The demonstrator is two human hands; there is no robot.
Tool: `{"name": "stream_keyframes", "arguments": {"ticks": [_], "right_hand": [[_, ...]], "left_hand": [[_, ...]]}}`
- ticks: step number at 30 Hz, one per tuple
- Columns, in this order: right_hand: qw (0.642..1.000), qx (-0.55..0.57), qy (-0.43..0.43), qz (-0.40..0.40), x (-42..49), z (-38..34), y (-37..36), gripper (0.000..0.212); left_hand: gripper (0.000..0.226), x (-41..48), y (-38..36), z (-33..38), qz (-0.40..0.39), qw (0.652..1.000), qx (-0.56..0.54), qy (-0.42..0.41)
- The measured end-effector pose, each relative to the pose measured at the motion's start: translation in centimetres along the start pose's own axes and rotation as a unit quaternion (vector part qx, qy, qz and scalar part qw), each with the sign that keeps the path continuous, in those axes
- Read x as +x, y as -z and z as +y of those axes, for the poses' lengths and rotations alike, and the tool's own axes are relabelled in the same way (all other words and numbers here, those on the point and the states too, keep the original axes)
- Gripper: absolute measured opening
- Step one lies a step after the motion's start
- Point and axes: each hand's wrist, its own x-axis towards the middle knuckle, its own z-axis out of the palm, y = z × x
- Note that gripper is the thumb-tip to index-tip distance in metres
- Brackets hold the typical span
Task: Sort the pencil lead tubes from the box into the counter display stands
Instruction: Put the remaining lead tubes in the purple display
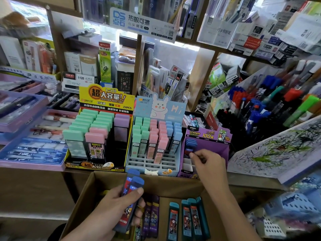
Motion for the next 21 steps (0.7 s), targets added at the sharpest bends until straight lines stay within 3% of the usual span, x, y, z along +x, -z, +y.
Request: {"name": "stream_keyframes", "arguments": {"ticks": [6,13,17,21], "right_hand": [[0.998,0.06,-0.007,0.029,-0.7,0.2,-0.1,0.002],[0.99,0.129,0.013,0.049,-2.8,-1.4,1.4,0.009],[0.983,0.181,0.004,-0.008,-4.9,-3.3,1.6,0.004],[0.964,0.212,-0.053,-0.151,-7.1,-5.2,0.7,0.008]], "left_hand": [[0.044,-0.4,0.0,0.1,-0.018,1.0,0.007,-0.006],[0.051,-0.1,0.3,-0.2,-0.021,1.0,-0.002,-0.014],[0.049,0.8,0.8,-0.7,-0.027,0.998,-0.046,0.014],[0.049,1.5,0.9,-0.6,-0.006,0.998,-0.04,0.052]]}}
